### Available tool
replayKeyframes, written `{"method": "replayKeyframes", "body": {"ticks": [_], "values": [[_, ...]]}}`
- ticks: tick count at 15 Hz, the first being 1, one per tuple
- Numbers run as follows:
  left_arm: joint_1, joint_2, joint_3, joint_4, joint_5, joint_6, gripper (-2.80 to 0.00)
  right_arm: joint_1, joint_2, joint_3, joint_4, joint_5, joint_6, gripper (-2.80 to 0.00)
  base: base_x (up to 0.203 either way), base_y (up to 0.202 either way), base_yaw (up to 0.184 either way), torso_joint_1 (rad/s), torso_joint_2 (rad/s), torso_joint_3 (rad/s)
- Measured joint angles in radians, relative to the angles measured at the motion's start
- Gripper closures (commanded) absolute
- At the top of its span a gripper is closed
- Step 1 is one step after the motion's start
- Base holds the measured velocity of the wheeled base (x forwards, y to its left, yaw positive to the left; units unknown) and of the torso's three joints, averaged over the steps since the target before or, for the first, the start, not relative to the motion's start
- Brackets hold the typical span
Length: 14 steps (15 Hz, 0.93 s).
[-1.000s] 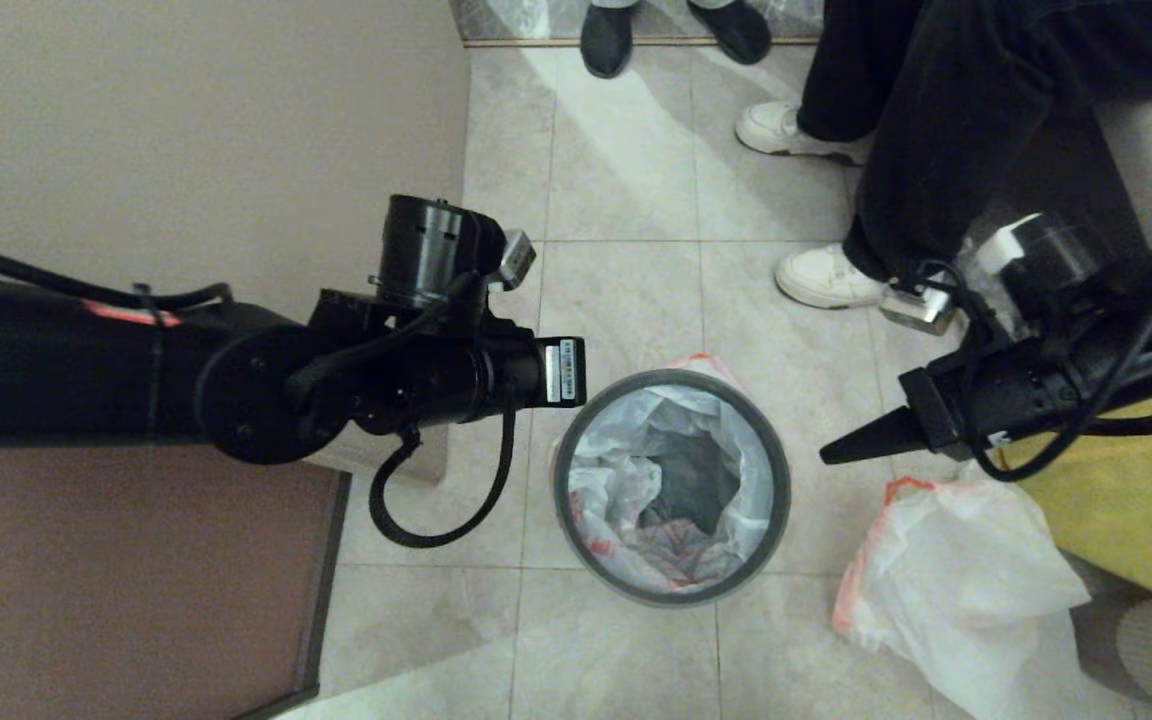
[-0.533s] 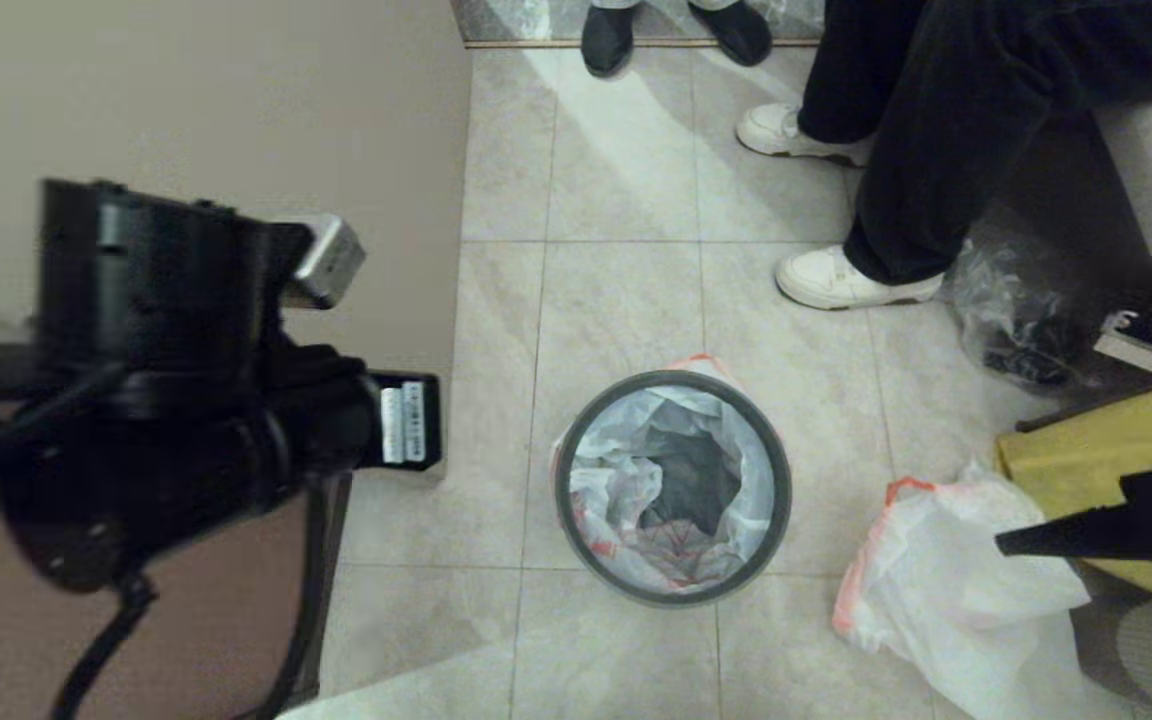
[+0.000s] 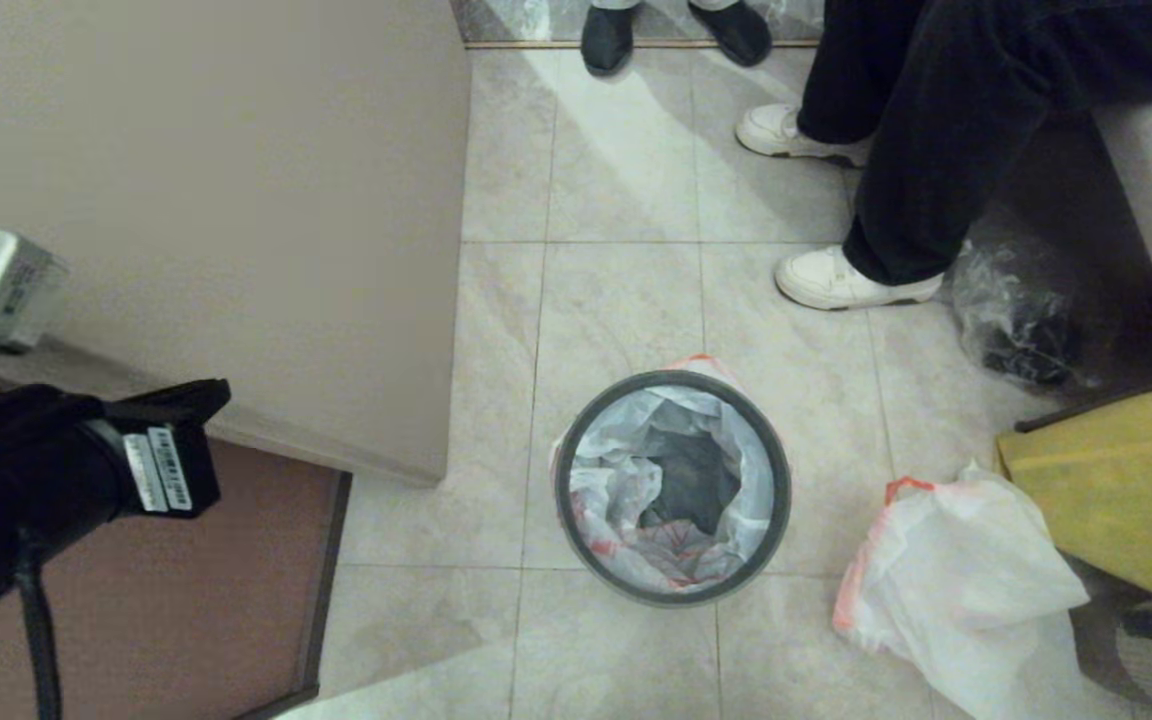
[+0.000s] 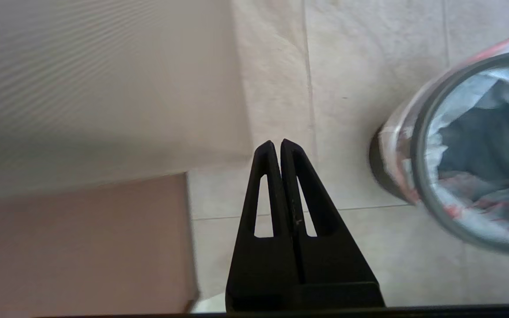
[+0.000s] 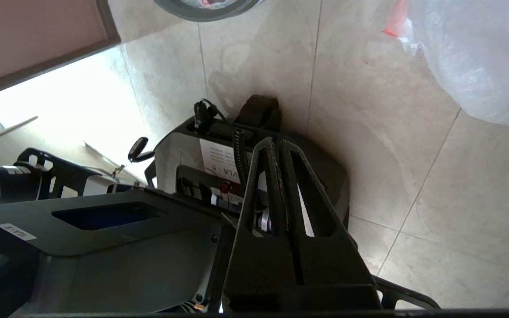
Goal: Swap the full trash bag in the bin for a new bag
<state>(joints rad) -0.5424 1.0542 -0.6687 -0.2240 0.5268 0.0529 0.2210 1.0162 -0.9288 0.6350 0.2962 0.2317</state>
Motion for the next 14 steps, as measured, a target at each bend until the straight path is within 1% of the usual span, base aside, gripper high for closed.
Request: {"method": "replayKeyframes", "body": {"ticks": [3,4,7,8,14], "values": [[0.018,-0.088,0.071,0.000,-0.005,0.007,0.00,-0.008,-0.025,0.020,0.000,0.001,0.002,0.00,0.000,0.000,0.000,0.000,0.00,0.000],[0.019,-0.115,0.091,0.000,-0.020,0.001,0.00,-0.010,-0.031,0.022,0.000,0.002,0.002,0.00,0.000,0.000,0.000,0.000,0.00,0.000],[-0.001,-0.186,0.147,0.000,-0.114,-0.008,0.00,-0.012,-0.047,0.033,0.001,0.003,0.002,0.00,0.000,0.000,0.000,0.000,0.00,0.000],[-0.009,-0.207,0.159,0.000,-0.125,-0.007,0.00,-0.013,-0.051,0.037,0.000,0.004,0.002,0.00,0.000,0.000,0.000,0.000,0.00,0.000],[-0.070,-0.288,0.212,0.000,-0.143,-0.009,0.00,-0.022,-0.062,0.055,-0.003,0.008,0.002,0.00,0.000,0.000,0.000,0.000,0.00,0.000]]}}
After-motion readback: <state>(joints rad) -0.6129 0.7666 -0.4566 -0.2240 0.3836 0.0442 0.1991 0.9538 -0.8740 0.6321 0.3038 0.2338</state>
